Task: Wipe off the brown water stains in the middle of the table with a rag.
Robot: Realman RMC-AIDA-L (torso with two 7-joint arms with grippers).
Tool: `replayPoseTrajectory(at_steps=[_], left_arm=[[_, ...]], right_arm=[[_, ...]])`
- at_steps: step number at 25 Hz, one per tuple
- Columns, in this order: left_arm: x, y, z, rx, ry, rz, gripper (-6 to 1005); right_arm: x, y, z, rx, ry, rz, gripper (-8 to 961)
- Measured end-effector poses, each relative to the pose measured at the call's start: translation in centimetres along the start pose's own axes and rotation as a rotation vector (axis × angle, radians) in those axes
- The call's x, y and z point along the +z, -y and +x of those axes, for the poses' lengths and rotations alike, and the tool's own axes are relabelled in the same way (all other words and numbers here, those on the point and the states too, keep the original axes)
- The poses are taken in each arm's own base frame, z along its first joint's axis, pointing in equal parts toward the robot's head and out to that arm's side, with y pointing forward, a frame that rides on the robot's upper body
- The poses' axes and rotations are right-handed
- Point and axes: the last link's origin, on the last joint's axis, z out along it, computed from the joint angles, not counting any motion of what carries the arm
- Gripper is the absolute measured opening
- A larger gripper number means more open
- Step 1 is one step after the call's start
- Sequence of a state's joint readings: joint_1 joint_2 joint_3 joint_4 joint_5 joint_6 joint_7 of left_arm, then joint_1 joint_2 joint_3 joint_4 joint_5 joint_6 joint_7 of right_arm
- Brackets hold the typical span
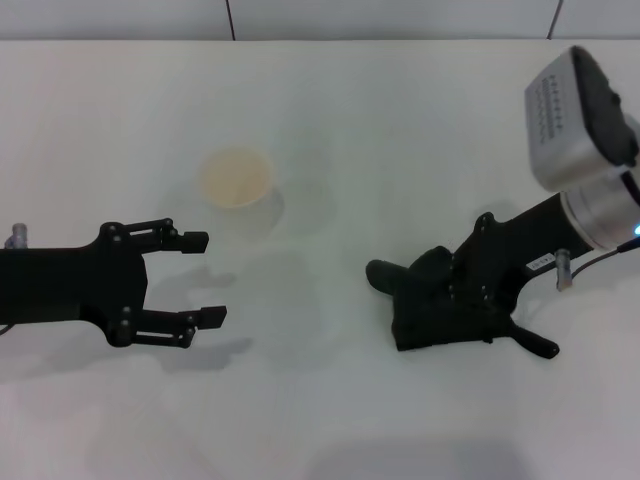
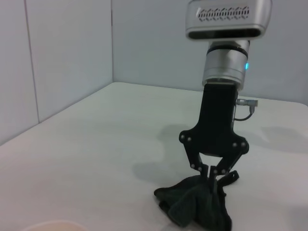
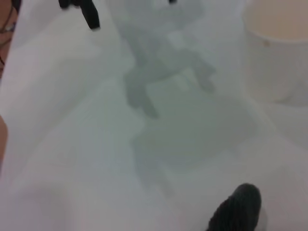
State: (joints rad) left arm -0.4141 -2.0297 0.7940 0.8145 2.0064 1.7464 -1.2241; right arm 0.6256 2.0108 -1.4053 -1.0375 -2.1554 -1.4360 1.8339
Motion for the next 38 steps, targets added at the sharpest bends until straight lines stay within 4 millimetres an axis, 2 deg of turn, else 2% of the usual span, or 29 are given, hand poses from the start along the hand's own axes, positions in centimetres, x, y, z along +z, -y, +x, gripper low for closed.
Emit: replayPoseTrajectory(at_steps=[9, 14, 25, 31, 36, 38], left_arm=[[-0.1, -0.1, -0.2, 0.007, -0.001, 0.003, 875], [-0.1, -0.1, -0.2, 0.021, -0.004, 0.002, 875], [-0.6, -0.1, -0.4, 0.004, -0.05, 0.008, 876], [-0.9, -0.2, -0.5, -0.001, -0.066, 0.022, 875], [-1.3, -0.1, -0.6, -0.007, -0.076, 0.043, 875], [-1.4, -0.1, -0.6, -0.01, -0.08, 0.048, 875]], right_arm=[[-0.9, -0.1, 0.3, 0.02, 0.076, -0.025, 131], [-2.4, 0.0, 0.8, 0.038, 0.135, -0.033, 336], [-4.2, 0.4, 2.7, 0.055, 0.301, 0.023, 353], [-4.8, 1.0, 2.9, 0.045, 0.379, 0.059, 372], [-5.4, 0.7, 3.3, 0.043, 0.393, 0.042, 387], [-5.5, 0.6, 3.4, 0.045, 0.395, 0.035, 462]])
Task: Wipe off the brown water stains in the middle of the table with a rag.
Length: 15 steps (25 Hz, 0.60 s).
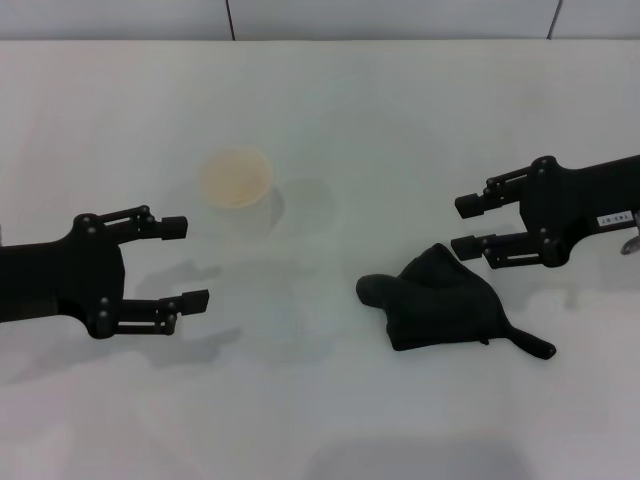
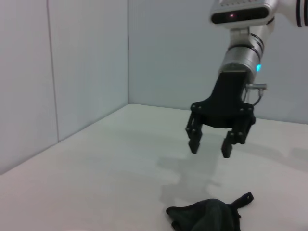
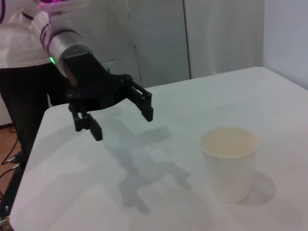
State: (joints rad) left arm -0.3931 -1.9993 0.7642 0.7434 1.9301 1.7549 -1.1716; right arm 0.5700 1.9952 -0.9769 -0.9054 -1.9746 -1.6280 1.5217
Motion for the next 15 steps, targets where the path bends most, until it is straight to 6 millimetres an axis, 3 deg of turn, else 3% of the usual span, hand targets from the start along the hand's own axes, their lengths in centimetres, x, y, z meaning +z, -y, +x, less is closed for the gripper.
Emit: replayPoseTrajectory(at_steps=[1, 15], left_arm=[[-0.01, 0.01, -0.01, -0.001, -0.001, 0.0, 875], [0.03, 0.16, 0.06, -0.004, -0.002, -0.006, 876]], right_arm=[[-0.07, -0.02, 0.04, 0.002, 0.001, 0.0, 499], [-0.65, -0.06, 0.6, 0.035, 0.003, -0.004, 493]])
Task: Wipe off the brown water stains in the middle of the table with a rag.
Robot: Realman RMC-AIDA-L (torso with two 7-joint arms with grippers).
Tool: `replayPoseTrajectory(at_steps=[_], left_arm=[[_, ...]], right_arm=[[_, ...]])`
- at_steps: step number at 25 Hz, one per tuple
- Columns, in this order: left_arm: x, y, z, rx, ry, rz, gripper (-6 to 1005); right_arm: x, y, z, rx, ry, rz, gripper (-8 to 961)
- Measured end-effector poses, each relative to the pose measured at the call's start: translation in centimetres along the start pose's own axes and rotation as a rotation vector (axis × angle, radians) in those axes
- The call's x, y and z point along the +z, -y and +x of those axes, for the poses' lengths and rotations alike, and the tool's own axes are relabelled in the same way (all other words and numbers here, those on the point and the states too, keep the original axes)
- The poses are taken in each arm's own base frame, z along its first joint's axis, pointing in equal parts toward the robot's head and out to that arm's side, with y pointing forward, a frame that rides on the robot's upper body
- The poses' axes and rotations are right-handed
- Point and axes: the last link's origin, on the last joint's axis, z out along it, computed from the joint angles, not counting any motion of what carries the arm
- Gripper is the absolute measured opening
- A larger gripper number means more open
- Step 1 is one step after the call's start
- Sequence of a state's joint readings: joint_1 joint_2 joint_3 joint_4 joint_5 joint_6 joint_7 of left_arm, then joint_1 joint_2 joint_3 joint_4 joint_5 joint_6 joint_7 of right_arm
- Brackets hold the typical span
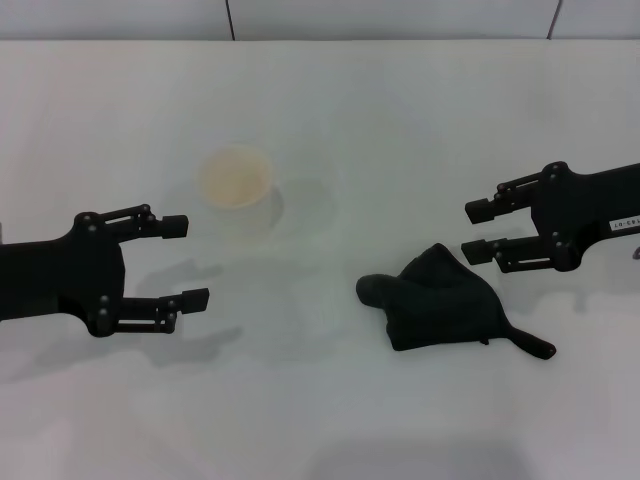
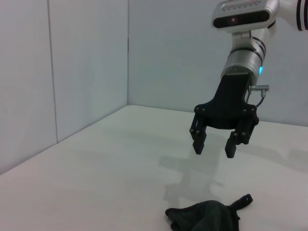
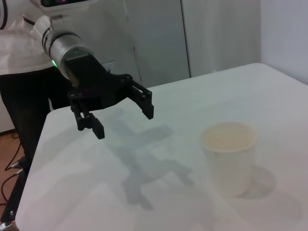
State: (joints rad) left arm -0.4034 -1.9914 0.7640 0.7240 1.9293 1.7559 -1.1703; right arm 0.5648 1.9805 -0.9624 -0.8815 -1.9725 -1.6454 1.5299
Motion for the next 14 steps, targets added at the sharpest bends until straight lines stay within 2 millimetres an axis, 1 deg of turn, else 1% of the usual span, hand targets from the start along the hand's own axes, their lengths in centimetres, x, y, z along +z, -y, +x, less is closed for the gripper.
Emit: replayPoseTrajectory(at_steps=[14], left_arm=[[0.02, 0.12, 0.01, -0.004, 0.003, 0.005, 876]], right_arm=[[0.06, 0.11, 0.43, 0.024, -0.044, -0.002, 493]])
